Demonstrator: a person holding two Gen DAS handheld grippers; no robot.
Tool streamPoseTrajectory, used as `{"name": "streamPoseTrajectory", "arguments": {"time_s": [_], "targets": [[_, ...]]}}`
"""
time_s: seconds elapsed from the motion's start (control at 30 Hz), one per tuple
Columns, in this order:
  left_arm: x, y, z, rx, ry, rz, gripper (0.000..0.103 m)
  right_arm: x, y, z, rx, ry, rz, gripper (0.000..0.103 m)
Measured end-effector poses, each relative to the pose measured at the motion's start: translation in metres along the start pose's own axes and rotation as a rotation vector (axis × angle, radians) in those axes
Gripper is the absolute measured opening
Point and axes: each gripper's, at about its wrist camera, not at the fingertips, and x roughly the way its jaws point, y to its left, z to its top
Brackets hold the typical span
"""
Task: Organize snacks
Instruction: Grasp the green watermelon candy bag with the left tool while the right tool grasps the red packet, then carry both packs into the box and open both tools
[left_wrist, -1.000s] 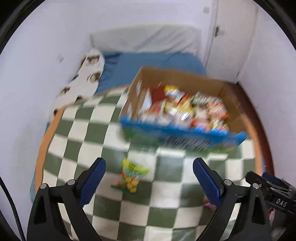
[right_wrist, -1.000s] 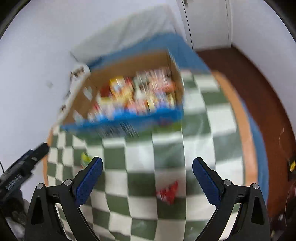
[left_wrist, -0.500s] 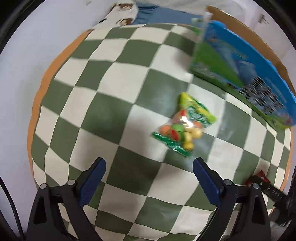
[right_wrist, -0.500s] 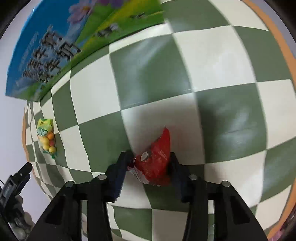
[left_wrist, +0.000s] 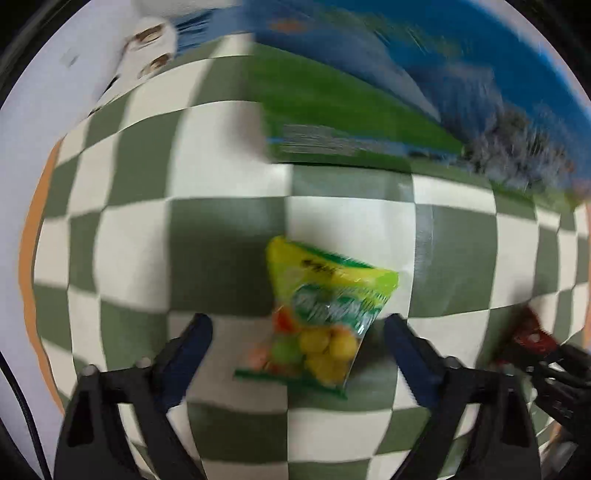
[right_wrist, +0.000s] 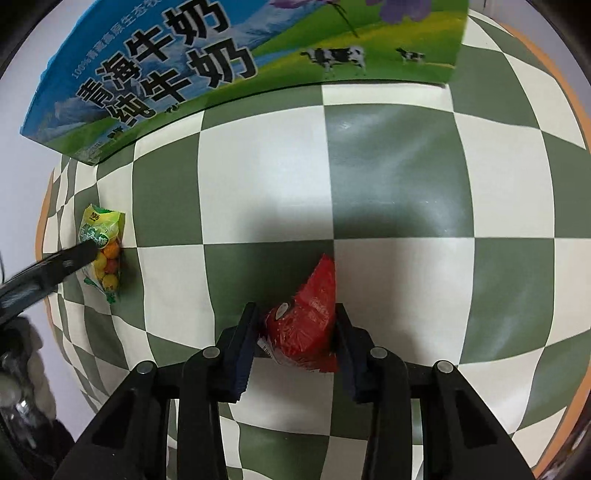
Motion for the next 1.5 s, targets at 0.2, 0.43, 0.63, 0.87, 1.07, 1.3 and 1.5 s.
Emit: {"name": "streamPoseTrajectory", "arguments": {"time_s": [0.2, 0.43, 0.63, 0.87, 1.07, 1.3, 1.5], "targets": [[0.013, -0.015, -0.024, -0.025, 0.048, -0.034, 0.049, 0.004, 0.014, -0.001, -0.062, 0.021, -0.014, 0.041], [0.025, -0.029, -0.097, -0.155, 0.182, -0.192, 0.049, 0.015, 0.017, -0.029, -0.121, 0.114, -0.008, 0.040], [0.039, -0.039, -0.096, -0.130, 0.194, -0.160, 0.052, 0.024, 0.014, -0.034, -0.091, 0.128, 0.021, 0.047], [0.022, -0.079, -0.109, -0.140, 0.163, -0.145, 0.048, 0.018, 0.025, -0.046, -0.157, 0.071, -0.048, 0.038], [-0.008, -0.088, -0.109, -0.136, 0.121, -0.186, 0.047, -0.012, 0.016, -0.036, -0.112, 0.015, 0.031, 0.037], [-0.090, -0.096, -0.065, -0.132, -0.029, -0.300, 0.047, -0.082, 0.014, -0.007, -0.074, -0.091, 0.169, 0.037], [-0.156, -0.060, 0.019, -0.077, -0.153, -0.340, 0.047, -0.161, 0.023, 0.042, -0.099, -0.223, 0.254, 0.037]]}}
